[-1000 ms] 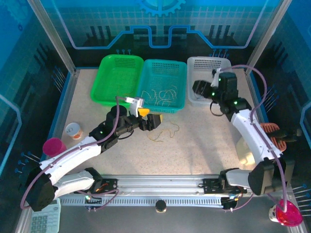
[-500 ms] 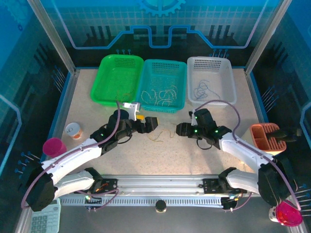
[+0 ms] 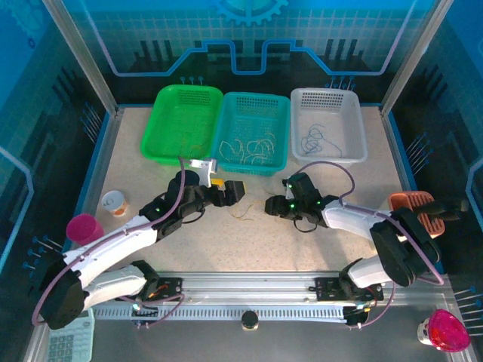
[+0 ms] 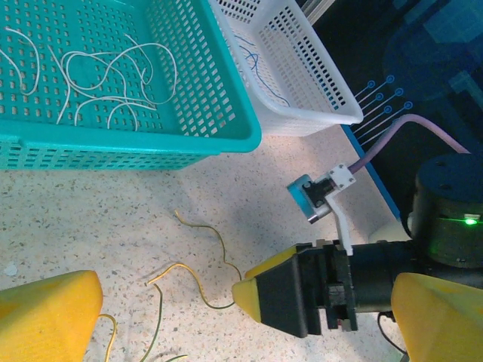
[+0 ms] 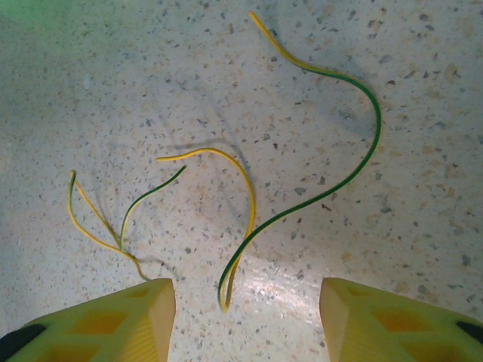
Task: Untangle the cables
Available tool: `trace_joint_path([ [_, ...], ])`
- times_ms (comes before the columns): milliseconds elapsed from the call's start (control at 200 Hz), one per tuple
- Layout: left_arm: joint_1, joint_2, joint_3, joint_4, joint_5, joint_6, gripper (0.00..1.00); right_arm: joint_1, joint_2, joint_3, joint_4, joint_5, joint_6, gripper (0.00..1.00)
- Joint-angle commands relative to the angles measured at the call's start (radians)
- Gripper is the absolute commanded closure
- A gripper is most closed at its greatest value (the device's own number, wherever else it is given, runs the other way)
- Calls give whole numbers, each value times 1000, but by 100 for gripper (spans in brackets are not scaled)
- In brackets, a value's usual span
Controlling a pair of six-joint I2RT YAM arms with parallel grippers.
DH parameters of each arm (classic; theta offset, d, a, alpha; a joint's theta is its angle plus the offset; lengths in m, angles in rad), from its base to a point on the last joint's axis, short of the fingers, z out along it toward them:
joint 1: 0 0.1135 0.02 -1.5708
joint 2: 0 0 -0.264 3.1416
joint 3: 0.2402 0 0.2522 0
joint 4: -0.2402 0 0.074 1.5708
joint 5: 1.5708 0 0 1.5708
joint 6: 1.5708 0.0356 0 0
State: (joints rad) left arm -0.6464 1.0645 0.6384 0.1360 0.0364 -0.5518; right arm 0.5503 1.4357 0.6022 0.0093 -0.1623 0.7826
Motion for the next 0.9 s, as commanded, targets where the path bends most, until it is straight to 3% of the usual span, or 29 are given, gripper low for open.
trace_joint_path([
  [0,-2,-22,5,1,-17,-7,1,12,42,31,61,-3,17,50],
  [70,-2,-21,8,-2,-16,-6,1,13,67,40,77,-3,7,59],
  [205,-2,-27,18,-13,-13,-3,1,11,80,59,72,-18,-34,91],
  [260,-1,-36,19,-18,-13,-4,1,12,57,59,59,-25,-54,100],
  [610,20,-80,33,-37,-16,-50,1,17,-294,69,-98,-7,-265,100],
  [895,34,-21,105,-21,104,-80,1,17,-314,113,-67,-158,-363,100],
])
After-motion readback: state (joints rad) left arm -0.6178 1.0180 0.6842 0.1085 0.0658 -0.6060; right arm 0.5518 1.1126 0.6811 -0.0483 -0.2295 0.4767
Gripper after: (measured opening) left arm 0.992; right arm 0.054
